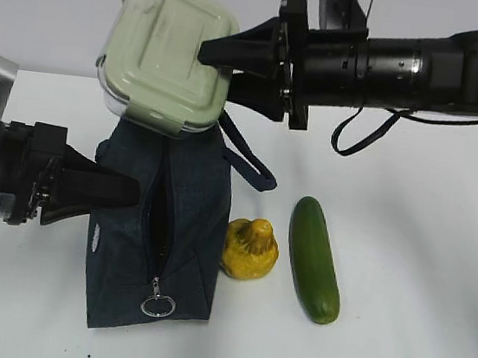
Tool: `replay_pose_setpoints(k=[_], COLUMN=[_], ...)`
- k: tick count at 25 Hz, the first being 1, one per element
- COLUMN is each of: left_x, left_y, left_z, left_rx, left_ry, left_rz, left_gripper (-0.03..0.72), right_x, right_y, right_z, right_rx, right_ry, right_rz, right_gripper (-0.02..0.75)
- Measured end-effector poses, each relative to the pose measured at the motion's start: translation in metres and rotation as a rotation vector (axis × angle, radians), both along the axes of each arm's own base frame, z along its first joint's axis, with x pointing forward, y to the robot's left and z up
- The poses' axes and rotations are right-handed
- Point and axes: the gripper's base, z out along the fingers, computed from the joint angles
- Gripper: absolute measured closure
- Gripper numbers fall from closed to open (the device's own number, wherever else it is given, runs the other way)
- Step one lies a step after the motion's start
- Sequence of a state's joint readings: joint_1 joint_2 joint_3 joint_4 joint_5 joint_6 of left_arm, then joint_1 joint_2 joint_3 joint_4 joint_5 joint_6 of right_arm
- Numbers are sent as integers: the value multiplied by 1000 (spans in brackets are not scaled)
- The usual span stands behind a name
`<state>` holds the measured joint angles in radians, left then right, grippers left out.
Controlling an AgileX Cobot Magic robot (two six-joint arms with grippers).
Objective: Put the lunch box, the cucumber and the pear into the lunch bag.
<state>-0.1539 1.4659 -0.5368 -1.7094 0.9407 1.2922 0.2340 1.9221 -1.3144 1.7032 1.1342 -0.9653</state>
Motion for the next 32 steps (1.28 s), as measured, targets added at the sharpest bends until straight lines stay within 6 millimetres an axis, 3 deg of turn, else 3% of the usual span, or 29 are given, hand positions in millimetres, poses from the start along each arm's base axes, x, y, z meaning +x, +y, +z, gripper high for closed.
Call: replay_pose_setpoints(k=[5,20,27,32], left_x=[0,0,1,0], left_y=[0,1,0,0], left_z=[0,-3,-2,-1], left_rx=[1,27,2,-8], left_ry=[1,4,5,4], left_rz=[1,-3,-2,-5], left_gripper=[708,708,708,708], right_x=[8,2,-3,0], right_y=[2,-4,-15,-16], right_z=[-24,-44,-56,-53], right_rx=[-9,-250,-527,-581], right_ry=[59,53,61,87], right_rz=[-6,89,153,150], right_gripper=[379,379,379,379])
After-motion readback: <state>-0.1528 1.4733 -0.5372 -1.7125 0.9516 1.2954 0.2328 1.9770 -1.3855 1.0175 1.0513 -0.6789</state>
